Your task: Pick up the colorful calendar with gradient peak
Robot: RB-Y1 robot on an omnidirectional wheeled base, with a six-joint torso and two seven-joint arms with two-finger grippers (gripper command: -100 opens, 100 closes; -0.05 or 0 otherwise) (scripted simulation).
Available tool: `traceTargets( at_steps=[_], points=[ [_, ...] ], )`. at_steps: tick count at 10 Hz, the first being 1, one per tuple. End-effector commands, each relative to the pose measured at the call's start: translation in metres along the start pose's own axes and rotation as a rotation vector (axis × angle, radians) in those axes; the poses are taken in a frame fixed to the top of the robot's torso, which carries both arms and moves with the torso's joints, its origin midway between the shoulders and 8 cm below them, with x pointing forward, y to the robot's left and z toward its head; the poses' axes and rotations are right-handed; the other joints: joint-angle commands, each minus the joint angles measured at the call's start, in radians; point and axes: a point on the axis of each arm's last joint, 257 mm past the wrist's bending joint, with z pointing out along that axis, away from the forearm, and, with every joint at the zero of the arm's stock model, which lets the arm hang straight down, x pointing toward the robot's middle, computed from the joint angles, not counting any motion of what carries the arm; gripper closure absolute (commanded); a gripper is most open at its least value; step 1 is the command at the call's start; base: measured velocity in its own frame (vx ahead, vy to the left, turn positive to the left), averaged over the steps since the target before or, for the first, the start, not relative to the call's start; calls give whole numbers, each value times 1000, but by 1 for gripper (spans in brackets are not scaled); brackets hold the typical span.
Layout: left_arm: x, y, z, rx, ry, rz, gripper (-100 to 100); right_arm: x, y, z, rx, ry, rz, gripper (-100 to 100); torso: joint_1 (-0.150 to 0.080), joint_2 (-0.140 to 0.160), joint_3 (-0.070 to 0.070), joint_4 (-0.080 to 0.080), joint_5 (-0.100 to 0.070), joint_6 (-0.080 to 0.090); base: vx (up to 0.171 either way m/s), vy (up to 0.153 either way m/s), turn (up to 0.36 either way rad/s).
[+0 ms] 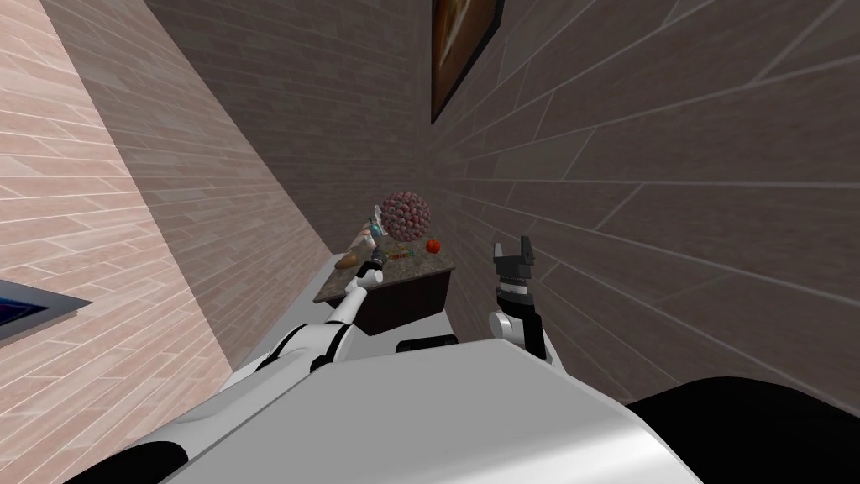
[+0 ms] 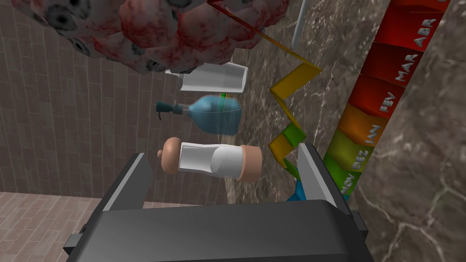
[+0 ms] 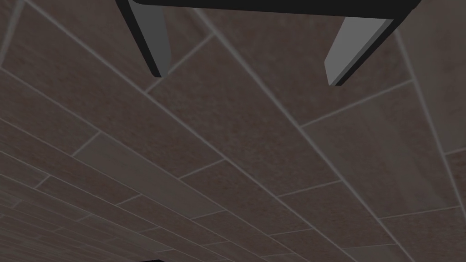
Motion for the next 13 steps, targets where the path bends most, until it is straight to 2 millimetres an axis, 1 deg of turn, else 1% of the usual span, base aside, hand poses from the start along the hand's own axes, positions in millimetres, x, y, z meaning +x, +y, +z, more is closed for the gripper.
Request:
traceTargets(
  at_steps=[1,2,3,4,6,7,9,10,11,12,13],
  points=[
    [-6,-1,2,-29,-7,-5,-100,0,0,0,0,0,0,0,0,0,0,0,0,0,-35,24,-75],
    [-17,-16,5,-28,-18,-14,-100,0,0,0,0,0,0,0,0,1,0,0,0,0,-50,36,-180],
    [-18,-9,5,-55,-21,-15,-100,0,0,0,0,1,1,0,0,2,1,0,0,1,-45,31,-87],
    [-28,-25,8,-49,-32,-25,-100,1,0,0,0,1,1,0,-1,2,1,0,0,1,-41,16,-159],
    [-29,-15,8,-90,-37,-25,-100,1,0,0,0,1,1,0,-2,2,1,0,-1,1,-23,14,-37],
    [-40,-28,10,-96,-51,-37,-100,1,0,0,0,1,1,0,-3,1,1,0,-1,1,-30,13,-204],
    [-41,-21,9,-123,-56,-38,-100,1,0,0,0,2,2,0,-3,2,1,0,-1,2,-21,19,-29],
    [-52,-35,11,-128,-70,-51,-100,1,0,0,0,1,2,0,-4,1,1,0,-1,2,-18,9,-175],
    [-53,-27,10,-156,-75,-52,-100,1,0,0,0,2,2,0,-5,1,1,0,-1,2,-28,18,-124],
    [-64,-43,12,-153,-90,-66,-100,1,0,0,0,2,2,0,-4,2,1,0,-1,2,-36,32,-166],
    [-65,-36,11,-179,-94,-67,-100,1,0,0,0,2,3,0,-4,3,2,1,-1,3,-25,35,-93]
  ],
)
